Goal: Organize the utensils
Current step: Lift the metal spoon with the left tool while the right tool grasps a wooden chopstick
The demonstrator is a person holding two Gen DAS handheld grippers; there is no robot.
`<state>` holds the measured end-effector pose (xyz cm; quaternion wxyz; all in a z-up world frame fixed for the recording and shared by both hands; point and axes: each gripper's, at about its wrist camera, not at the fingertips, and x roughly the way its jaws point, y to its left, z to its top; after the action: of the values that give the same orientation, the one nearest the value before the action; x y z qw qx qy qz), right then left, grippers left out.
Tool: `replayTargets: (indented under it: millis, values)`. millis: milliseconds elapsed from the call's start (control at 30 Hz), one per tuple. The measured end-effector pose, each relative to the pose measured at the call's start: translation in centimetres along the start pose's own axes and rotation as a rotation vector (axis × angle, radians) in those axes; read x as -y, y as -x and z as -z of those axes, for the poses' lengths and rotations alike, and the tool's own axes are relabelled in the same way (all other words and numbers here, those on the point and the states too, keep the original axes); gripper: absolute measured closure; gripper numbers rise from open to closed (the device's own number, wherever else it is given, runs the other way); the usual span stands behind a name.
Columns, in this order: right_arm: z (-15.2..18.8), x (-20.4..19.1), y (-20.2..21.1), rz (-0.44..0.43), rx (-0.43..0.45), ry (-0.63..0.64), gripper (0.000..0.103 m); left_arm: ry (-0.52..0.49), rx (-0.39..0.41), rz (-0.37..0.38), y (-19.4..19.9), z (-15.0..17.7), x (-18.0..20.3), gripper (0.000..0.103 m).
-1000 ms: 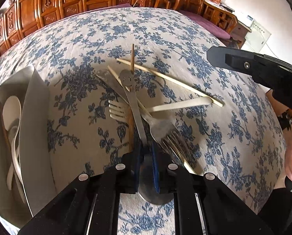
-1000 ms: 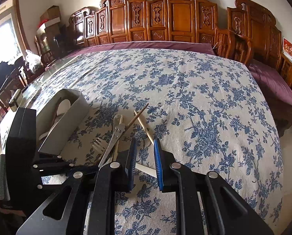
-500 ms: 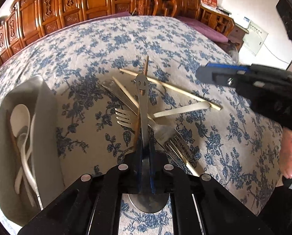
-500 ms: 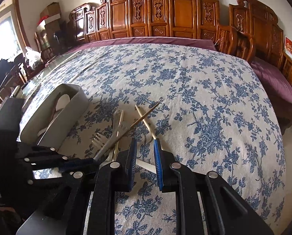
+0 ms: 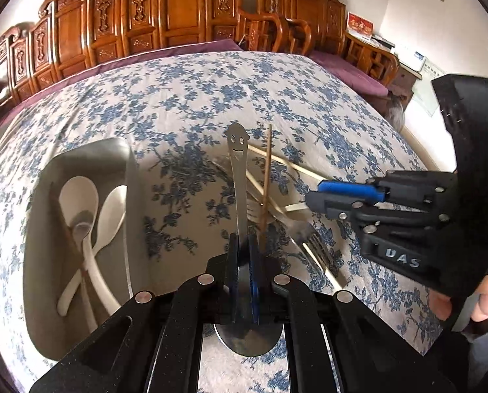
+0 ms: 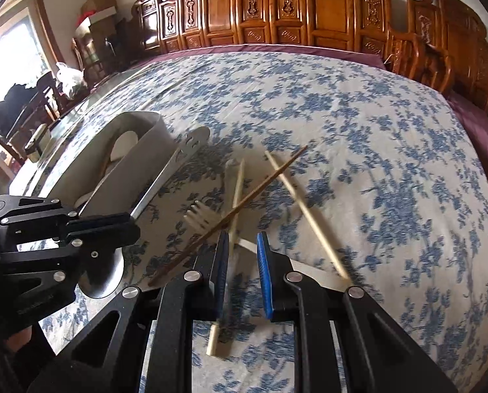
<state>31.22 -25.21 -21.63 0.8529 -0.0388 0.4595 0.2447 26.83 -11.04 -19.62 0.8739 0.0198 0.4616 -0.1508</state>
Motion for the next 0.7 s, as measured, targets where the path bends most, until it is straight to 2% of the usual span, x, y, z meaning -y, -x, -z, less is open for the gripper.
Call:
replayTargets:
  millis: [233,400,567,700]
  values:
    - [-1.2,-0.5,-2.2,0.005,0.017,-0.040,0.083,0.012,0.021,0.005,1.3,0.3,-0.9,0.098]
    - [-2.1,0.9,-4.2,0.035,0.021,-0.117,0.083,0.015,0.032,0.014,1.9,0.4,-1.4,0.098]
    - [-2.6,2.3,-5.4,-0.014,0.030,-0.209,0.083,0.011,0.036,0.022,2.0,0.5,-1.5,0.098]
    - [-2.6,2.0,-6.1,-0.023,0.017,-0.216,0.083,0.014,0.037,0.029,2.2,0.8,-1.8,0.098]
